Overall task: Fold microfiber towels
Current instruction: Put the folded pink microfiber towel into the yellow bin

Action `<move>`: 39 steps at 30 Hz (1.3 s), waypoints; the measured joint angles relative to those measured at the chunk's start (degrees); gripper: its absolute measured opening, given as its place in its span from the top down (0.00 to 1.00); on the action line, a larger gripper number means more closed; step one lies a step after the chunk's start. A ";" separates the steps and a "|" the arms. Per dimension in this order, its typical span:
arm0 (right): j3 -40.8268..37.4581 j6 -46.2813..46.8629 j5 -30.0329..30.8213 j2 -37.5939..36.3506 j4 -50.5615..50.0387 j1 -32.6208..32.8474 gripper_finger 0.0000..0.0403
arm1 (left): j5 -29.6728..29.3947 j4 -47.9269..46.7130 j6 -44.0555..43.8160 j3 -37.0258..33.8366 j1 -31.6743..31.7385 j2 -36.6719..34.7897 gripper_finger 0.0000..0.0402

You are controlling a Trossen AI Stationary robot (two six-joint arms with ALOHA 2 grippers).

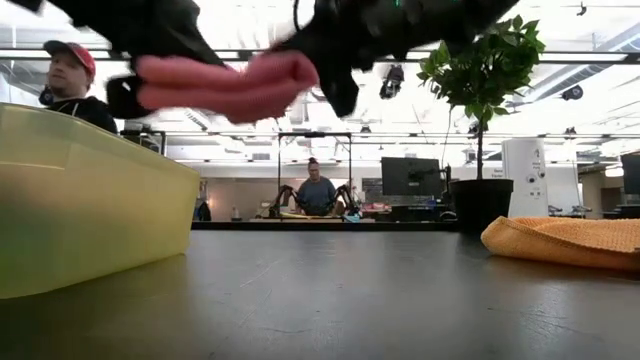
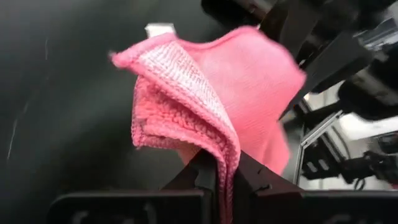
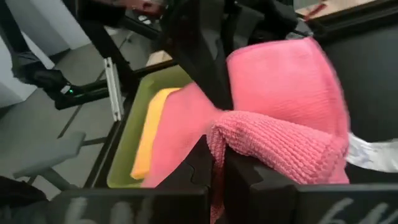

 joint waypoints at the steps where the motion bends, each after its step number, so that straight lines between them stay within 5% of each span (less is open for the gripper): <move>1: 0.75 -0.06 0.11 0.51 0.16 0.66 0.98 | -1.99 -2.84 -1.53 1.42 -2.06 0.39 1.00; 9: 8.72 0.57 0.42 8.22 -0.03 5.32 0.98 | -4.87 -22.83 -16.27 13.40 -13.52 7.21 1.00; 23: 37.67 -7.96 -4.42 28.30 -16.21 6.82 0.98 | 4.69 -49.30 -43.26 20.98 -28.29 14.26 1.00; 33: 60.79 -10.85 -3.95 41.88 -35.70 6.71 0.98 | 7.12 -57.71 -42.49 20.45 -28.58 15.75 1.00; 39: 67.00 -12.25 -1.79 44.55 -41.44 6.69 0.98 | 7.64 -57.79 -42.33 20.45 -28.61 19.00 1.00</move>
